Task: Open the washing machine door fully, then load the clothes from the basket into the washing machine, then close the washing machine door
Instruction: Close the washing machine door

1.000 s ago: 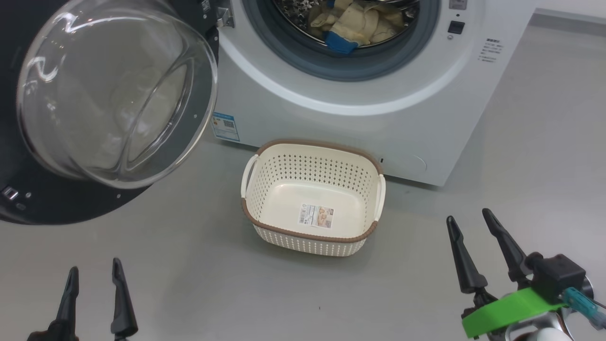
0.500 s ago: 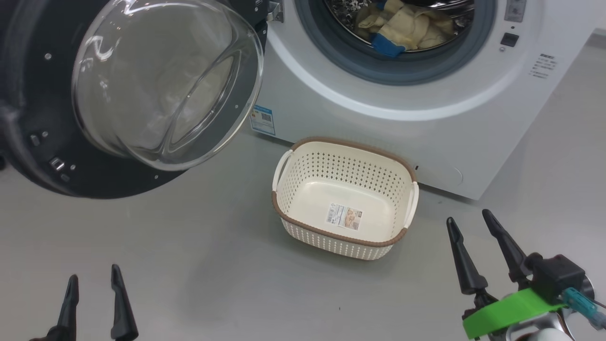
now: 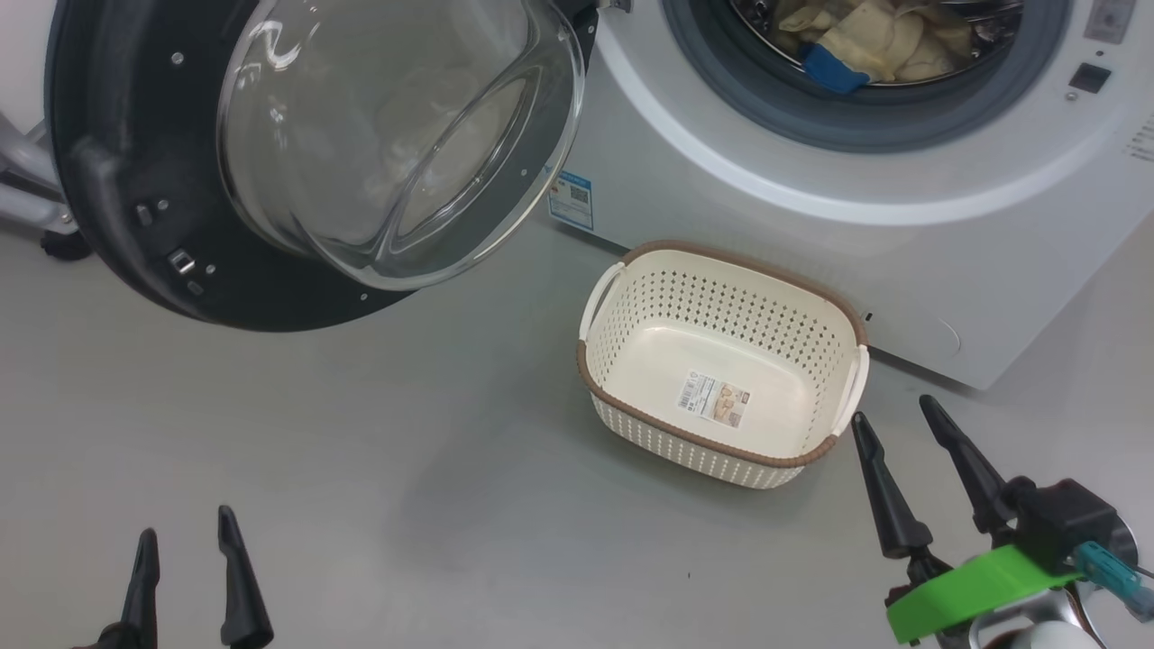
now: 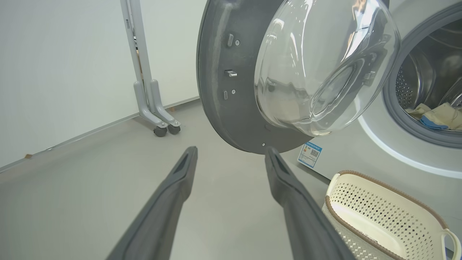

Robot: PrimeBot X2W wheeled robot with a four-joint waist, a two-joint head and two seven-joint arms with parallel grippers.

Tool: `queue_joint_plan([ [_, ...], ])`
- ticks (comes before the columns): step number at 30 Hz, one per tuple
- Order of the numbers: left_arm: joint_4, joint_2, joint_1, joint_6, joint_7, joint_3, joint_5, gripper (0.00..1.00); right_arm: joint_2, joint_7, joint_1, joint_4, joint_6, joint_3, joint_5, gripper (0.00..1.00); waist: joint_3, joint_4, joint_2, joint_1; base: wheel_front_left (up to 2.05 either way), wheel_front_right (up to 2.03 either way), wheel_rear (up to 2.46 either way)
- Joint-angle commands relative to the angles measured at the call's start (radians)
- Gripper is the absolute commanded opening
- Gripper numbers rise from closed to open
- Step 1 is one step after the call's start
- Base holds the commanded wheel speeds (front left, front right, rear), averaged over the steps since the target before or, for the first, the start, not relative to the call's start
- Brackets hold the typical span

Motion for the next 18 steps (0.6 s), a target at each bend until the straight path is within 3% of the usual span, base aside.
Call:
queue_joint_plan([
  [1,-0.021,0.002,-0.030,-0.004,-0.011,0.045,0.007,1.00,-0.025,0.002,-0.044,-0.037,0.003,0.020,-0.006,1.00,0.005,0.008,0.0000,0.0000,0.00,0.00,0.00],
  [15,-0.018,-0.052,-0.047,-0.042,-0.011,0.101,0.006,1.00,-0.039,0.014,-0.051,-0.045,0.003,0.033,-0.005,1.00,0.033,0.030,0.0000,0.0000,0.00,0.00,0.00],
  [16,-0.021,-0.056,-0.049,-0.050,-0.011,0.111,-0.004,0.87,-0.039,0.014,-0.052,-0.045,0.003,0.033,-0.005,1.00,0.034,0.028,0.0000,0.0000,0.00,0.00,0.00],
  [17,-0.026,-0.062,-0.053,-0.058,-0.011,0.128,-0.025,0.40,-0.038,0.015,-0.052,-0.046,0.003,0.033,-0.004,1.00,0.036,0.027,0.0000,0.0000,0.00,0.00,0.00],
  [18,-0.030,-0.066,-0.057,-0.066,-0.011,0.148,-0.044,0.00,-0.038,0.015,-0.053,-0.046,0.003,0.034,-0.004,1.00,0.038,0.025,0.0000,0.0000,0.00,0.00,0.00],
])
